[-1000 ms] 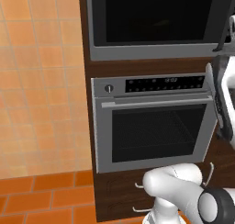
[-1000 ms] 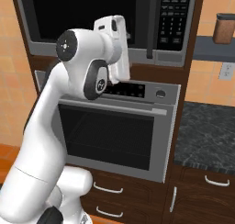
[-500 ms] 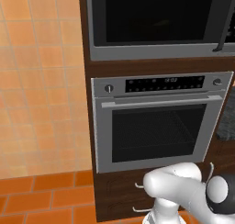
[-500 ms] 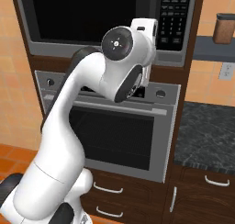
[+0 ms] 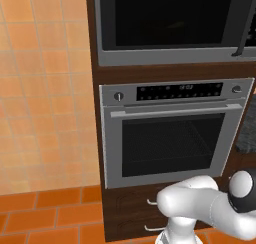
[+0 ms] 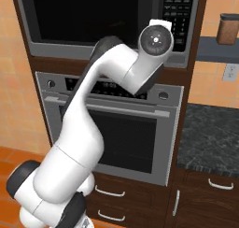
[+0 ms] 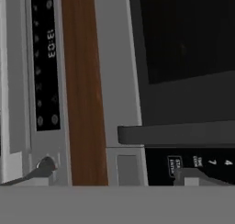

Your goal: Pick the corn from the sink and place it in the bowl. Then pick the bowl and place it in the microwave. Then close the microwave door and press the start button.

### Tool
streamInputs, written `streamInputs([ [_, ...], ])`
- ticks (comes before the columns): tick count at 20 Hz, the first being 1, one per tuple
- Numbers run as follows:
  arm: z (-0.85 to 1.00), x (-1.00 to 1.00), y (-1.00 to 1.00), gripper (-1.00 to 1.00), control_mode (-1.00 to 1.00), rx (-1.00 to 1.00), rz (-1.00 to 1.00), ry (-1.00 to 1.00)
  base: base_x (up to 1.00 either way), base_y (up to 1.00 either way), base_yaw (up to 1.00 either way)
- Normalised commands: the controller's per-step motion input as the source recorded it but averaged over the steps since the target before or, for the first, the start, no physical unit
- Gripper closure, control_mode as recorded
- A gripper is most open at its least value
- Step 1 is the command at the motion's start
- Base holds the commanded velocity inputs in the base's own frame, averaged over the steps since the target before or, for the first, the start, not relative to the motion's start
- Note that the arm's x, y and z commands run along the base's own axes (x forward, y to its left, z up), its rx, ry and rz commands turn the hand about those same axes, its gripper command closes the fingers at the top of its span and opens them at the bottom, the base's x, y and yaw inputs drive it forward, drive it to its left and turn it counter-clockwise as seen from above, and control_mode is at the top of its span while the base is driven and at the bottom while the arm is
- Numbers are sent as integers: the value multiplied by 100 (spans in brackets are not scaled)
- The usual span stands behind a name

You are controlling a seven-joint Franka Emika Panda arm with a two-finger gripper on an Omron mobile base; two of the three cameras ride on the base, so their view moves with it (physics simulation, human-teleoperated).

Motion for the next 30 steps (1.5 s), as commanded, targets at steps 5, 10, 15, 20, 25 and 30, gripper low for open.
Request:
streamInputs([
  [5,-11,33,-30,-100,-100,12,10,0,0,0,0],
  [10,-2,45,-6,-100,-100,7,2,0,0,0,0],
  [15,-13,36,0,-100,-100,5,2,0,0,0,0],
  [20,-6,35,-4,-100,-100,6,2,0,0,0,0],
  [25,-3,33,-11,-100,-100,6,2,0,0,0,0],
  [30,-16,25,-9,-100,-100,5,1,0,0,0,0],
])
